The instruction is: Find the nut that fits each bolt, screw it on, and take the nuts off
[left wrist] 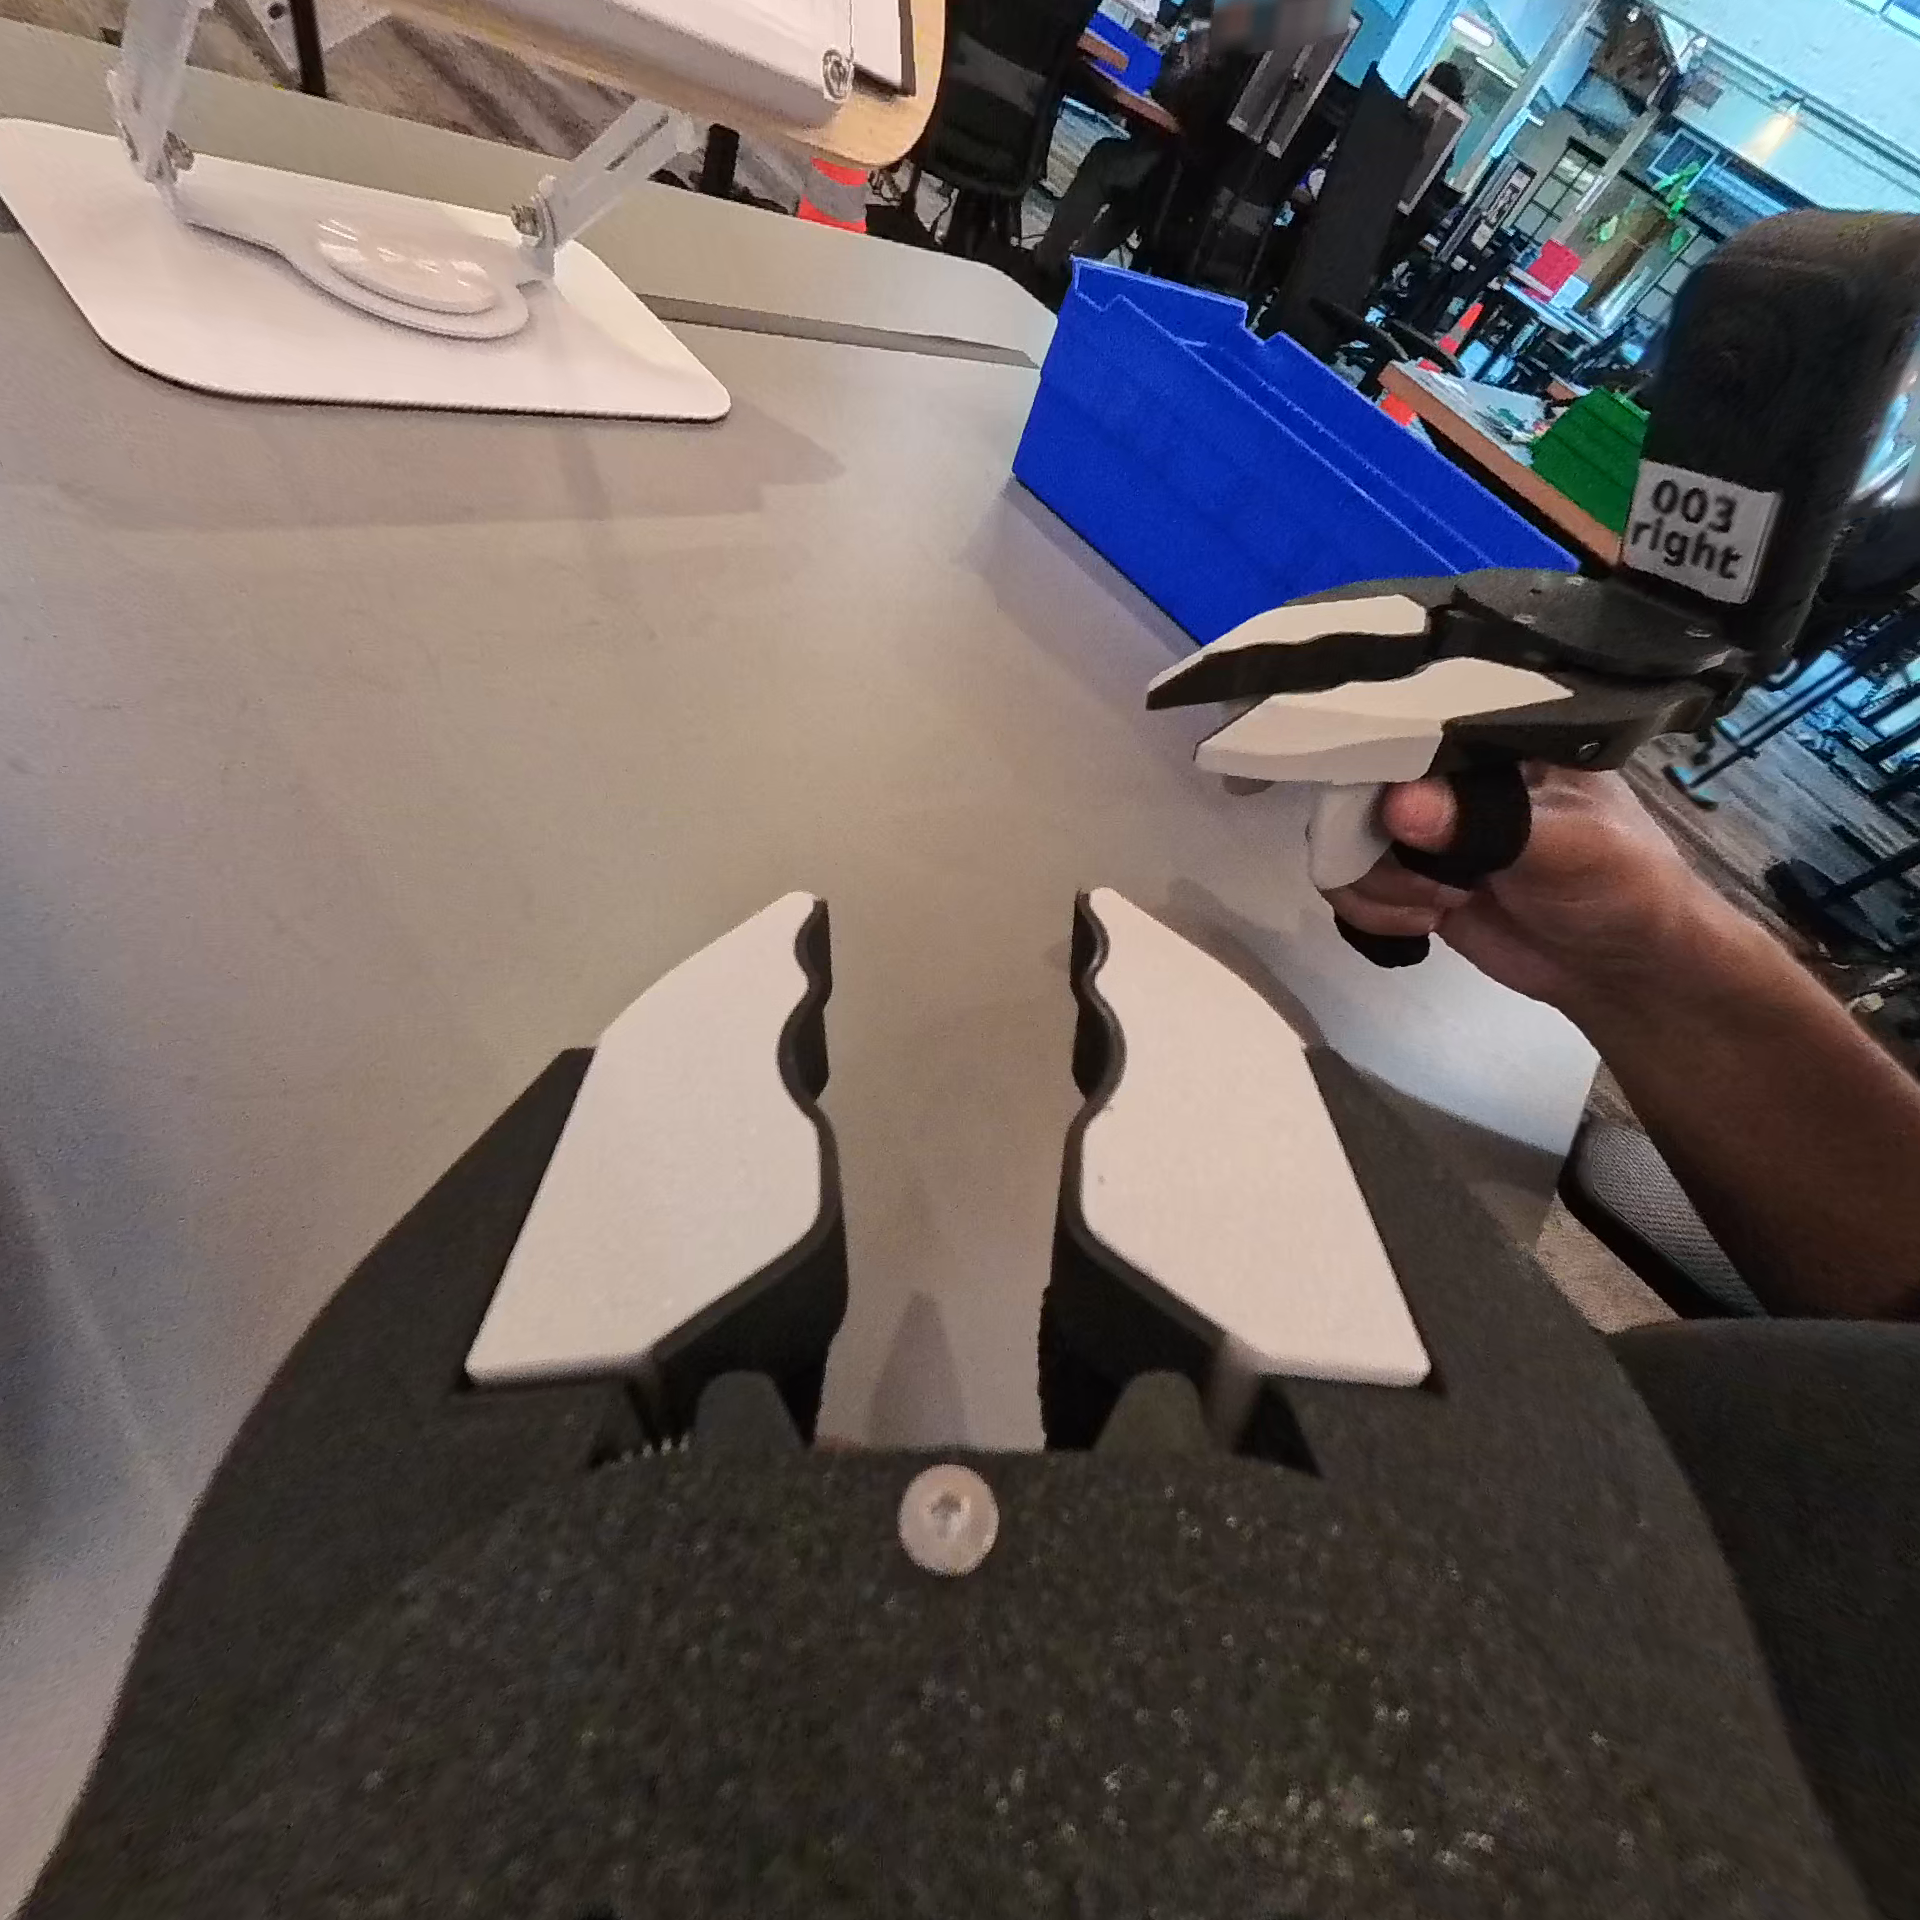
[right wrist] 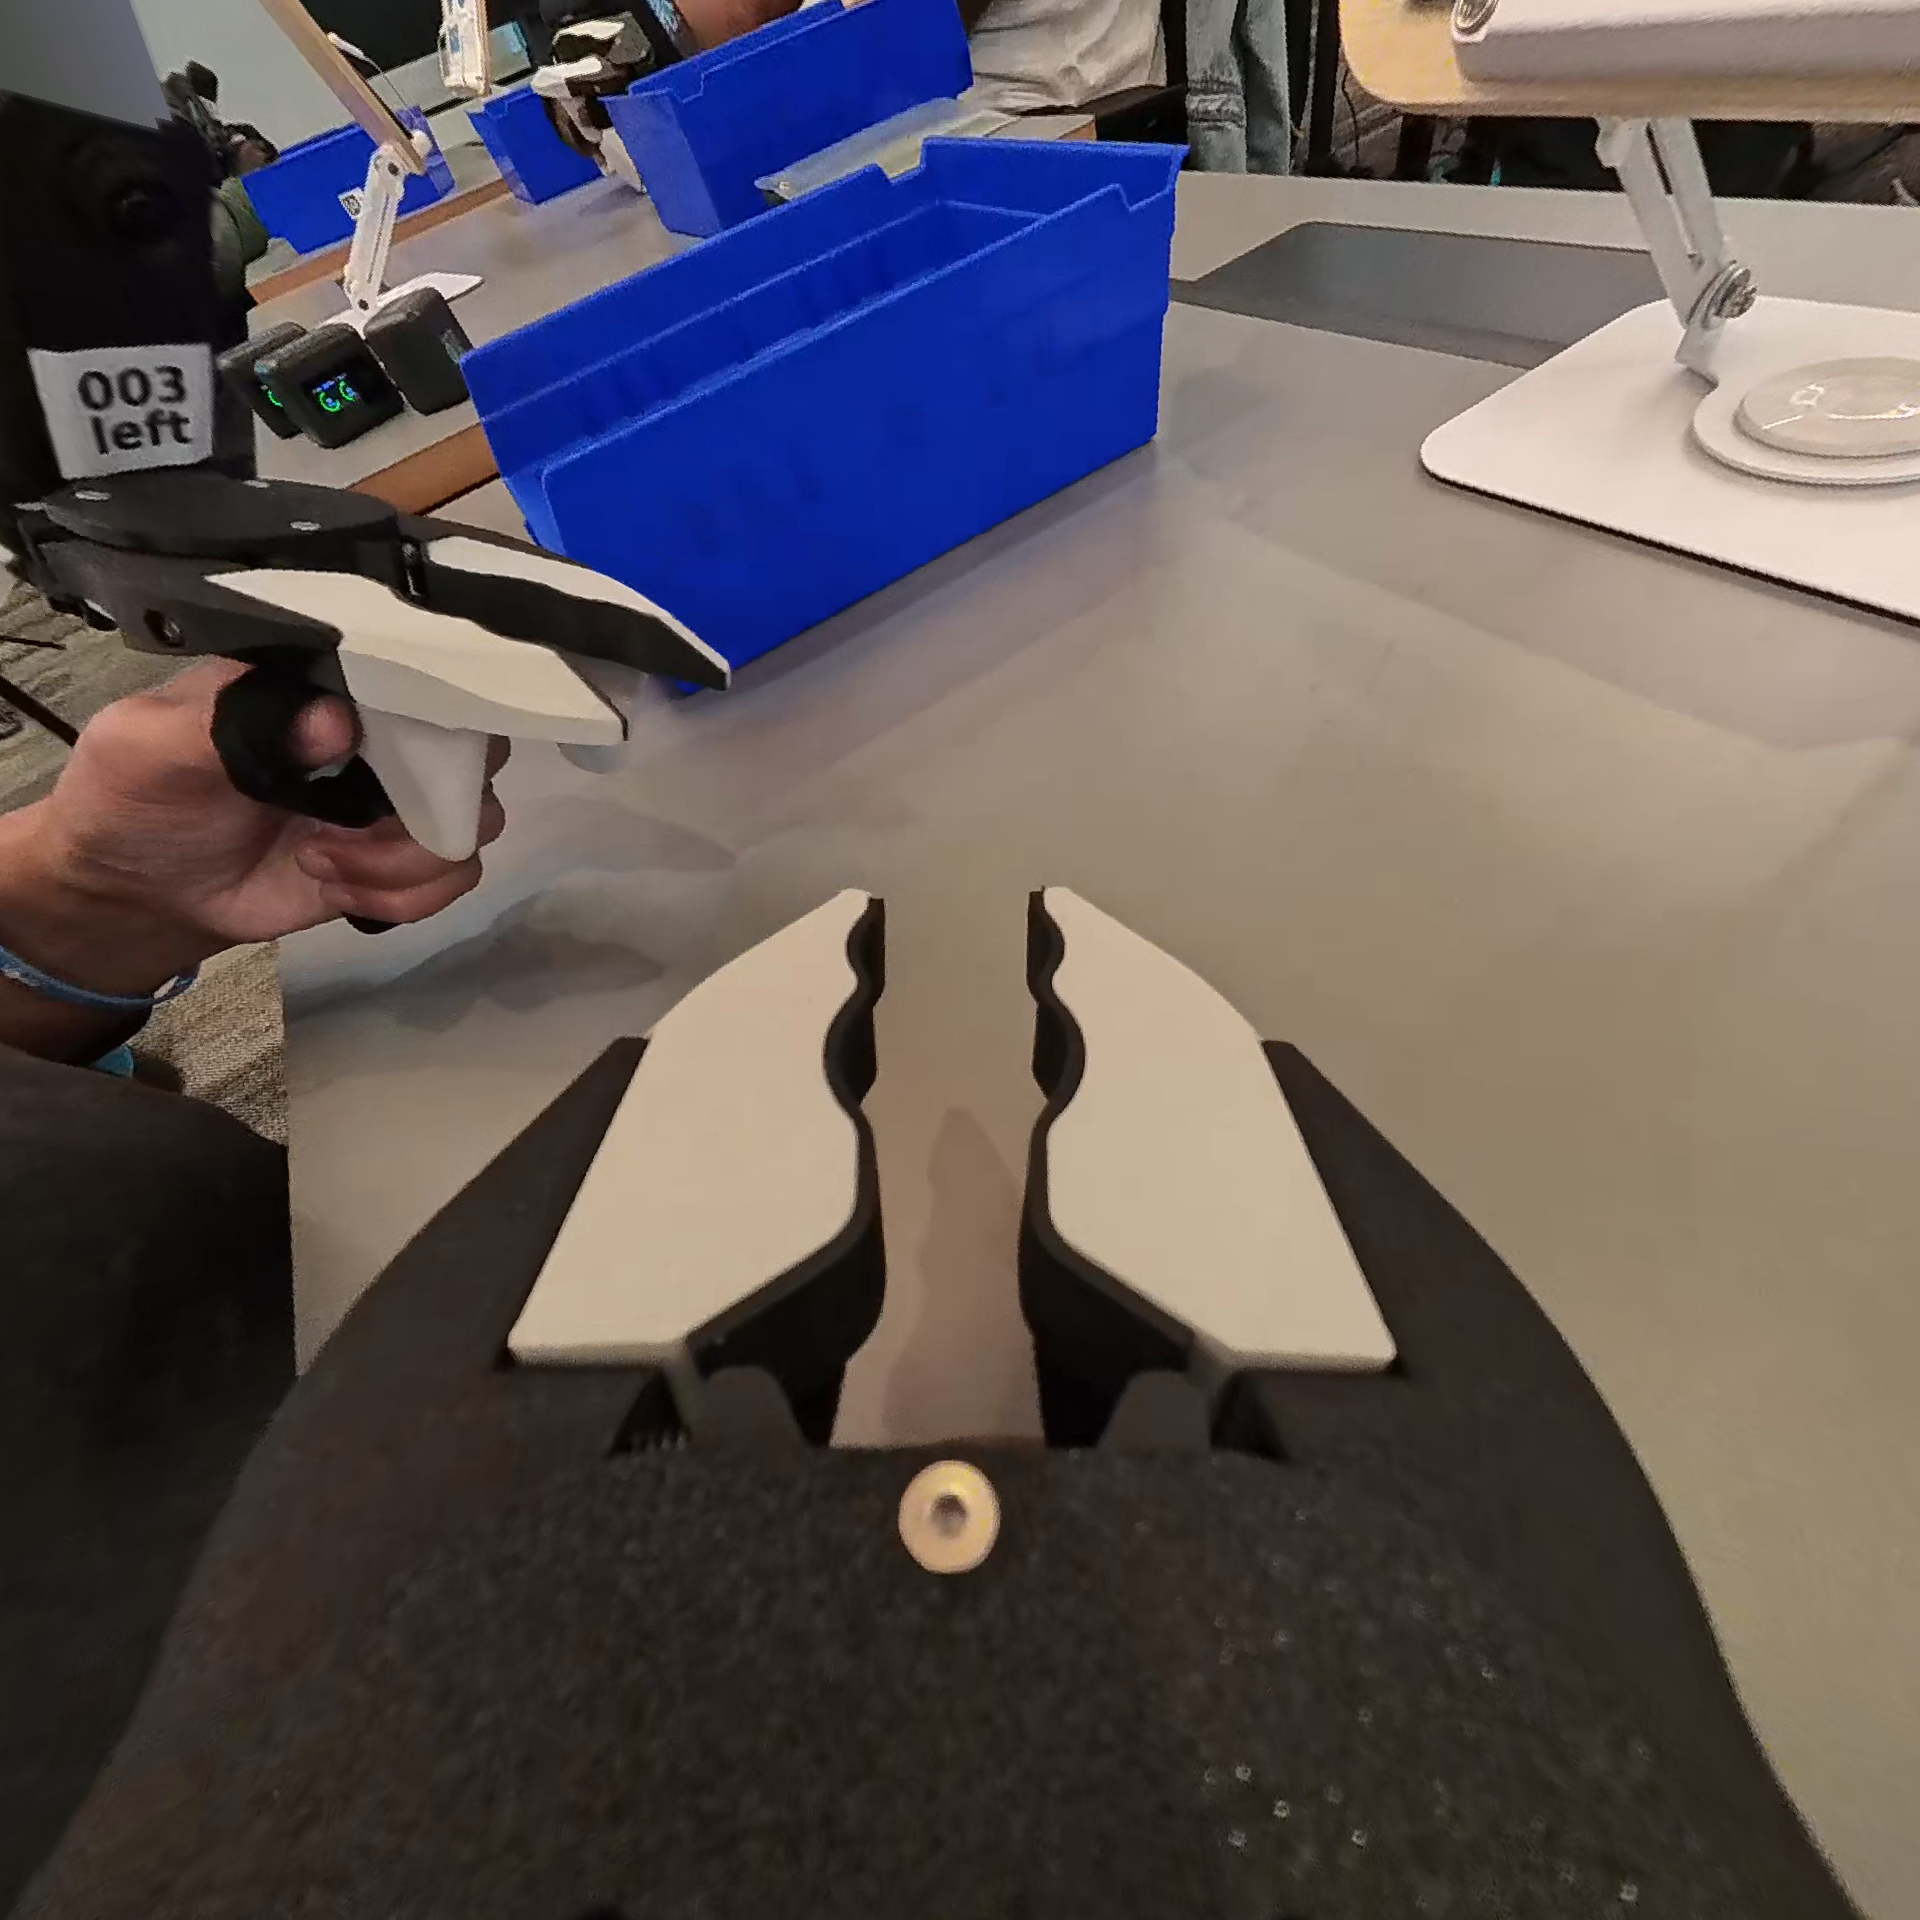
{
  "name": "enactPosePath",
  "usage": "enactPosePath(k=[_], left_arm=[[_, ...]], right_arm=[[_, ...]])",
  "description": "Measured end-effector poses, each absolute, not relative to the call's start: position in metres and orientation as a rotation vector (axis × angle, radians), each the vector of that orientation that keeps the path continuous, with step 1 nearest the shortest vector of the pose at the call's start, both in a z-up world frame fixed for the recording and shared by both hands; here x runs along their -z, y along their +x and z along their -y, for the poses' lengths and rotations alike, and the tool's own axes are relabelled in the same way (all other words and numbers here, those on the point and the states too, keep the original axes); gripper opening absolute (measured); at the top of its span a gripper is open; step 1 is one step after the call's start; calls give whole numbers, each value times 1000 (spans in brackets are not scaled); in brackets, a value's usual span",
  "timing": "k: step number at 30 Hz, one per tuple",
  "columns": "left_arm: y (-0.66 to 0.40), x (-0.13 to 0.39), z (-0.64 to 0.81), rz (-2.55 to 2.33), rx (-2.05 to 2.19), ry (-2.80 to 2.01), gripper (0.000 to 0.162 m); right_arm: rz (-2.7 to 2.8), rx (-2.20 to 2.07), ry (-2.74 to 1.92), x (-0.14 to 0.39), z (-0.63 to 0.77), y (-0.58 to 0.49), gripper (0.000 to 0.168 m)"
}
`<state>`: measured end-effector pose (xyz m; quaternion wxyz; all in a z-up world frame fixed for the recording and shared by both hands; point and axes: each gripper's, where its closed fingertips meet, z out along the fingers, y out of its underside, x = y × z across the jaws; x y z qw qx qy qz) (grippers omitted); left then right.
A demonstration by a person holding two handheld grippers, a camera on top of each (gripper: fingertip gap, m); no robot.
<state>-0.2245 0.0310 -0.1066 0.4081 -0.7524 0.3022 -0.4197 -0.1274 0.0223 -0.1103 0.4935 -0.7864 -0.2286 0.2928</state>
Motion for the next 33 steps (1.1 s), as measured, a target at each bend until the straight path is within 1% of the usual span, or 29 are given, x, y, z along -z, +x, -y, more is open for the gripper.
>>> enactPosePath(k=[9, 12, 14, 17, 22, 27, 33], left_arm=[[-237, 83, -33, -812, 1009, -1856, 44], [-256, 56, -32, -895, 949, -1825, 44], [-279, 42, -40, -973, 823, -1843, 44], [-324, 37, -76, -1040, 516, -1937, 41], [-362, 56, -156, -1091, 232, -2099, 40], [-380, 114, -246, -1197, -19, -2305, 40], [-387, 168, -303, -1251, -14, -2478, 35]], right_arm=[[544, -756, -1887, 110, -26, -127, 26], [543, -759, -1879, 109, -26, -123, 26], [534, -762, -1866, 106, -25, -120, 26], [511, -779, -1840, 100, -25, -114, 26], [499, -803, -1837, 99, -21, -110, 25], [502, -778, -1829, 94, -16, -108, 25], [498, -765, -1821, 89, -12, -106, 25]])
